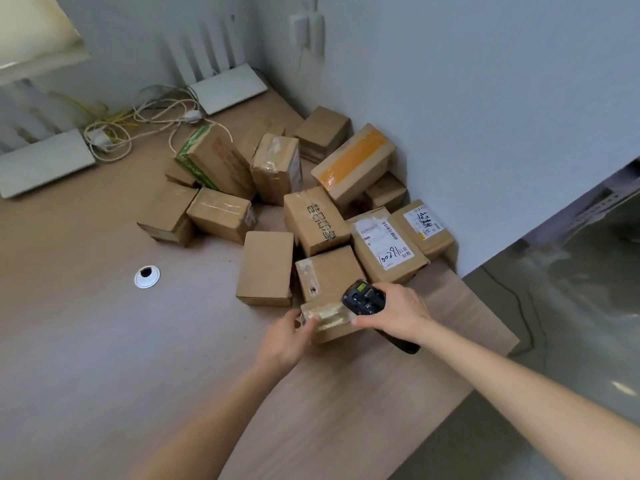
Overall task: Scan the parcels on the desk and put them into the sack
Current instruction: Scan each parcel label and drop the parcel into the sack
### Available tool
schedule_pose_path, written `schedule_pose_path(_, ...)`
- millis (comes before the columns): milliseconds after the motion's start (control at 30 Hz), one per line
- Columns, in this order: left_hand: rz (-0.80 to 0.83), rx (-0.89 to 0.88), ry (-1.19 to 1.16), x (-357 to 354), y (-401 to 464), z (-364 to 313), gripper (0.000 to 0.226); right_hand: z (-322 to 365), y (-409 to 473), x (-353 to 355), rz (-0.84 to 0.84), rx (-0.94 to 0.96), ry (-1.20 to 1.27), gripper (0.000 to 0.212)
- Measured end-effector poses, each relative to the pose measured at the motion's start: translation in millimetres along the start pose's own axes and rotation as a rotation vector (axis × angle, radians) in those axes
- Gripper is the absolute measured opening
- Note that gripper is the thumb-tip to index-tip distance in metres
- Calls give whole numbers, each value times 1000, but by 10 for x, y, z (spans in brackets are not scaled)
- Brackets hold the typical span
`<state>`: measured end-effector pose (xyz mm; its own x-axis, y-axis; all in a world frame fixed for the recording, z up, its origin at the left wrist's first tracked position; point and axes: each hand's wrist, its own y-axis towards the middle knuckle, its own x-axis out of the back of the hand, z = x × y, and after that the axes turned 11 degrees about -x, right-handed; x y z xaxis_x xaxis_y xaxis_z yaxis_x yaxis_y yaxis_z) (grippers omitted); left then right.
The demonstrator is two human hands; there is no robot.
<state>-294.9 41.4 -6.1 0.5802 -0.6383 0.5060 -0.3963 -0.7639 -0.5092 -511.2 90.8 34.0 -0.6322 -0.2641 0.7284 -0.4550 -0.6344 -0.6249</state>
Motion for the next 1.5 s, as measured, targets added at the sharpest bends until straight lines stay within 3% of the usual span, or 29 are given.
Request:
schedule_pose_path(300,-158,146,-447,-59,-257,-210,35,-138,-148,90,81,66,149,67)
schedule_pose_path(733,-311,-39,-748,200,-1757,-184,21,-240,-1807,126,-67,254,301,93)
schedule_pose_path(867,-329,-165,-756,375,-2464,-111,36,-123,-2491,86,-90,275,350,97)
schedule_pose_path(1033,-388,-316,-753,699,-3183,-141,37,39,-3209,91,-130,324,329,113)
schedule_pose_path(1233,-435,-438,-760,1041,-3792,-203,44,259,-3867,184,-101,431,344,81)
schedule_pose_path(1400,-570,-508,-728,1352,-4078,-289,44,494,-4168,324,-87,502,296,96)
schedule_pose_path(1500,-654,-544,-719,1482,-4205,-351,39,658,-4299,385,-94,547,293,95)
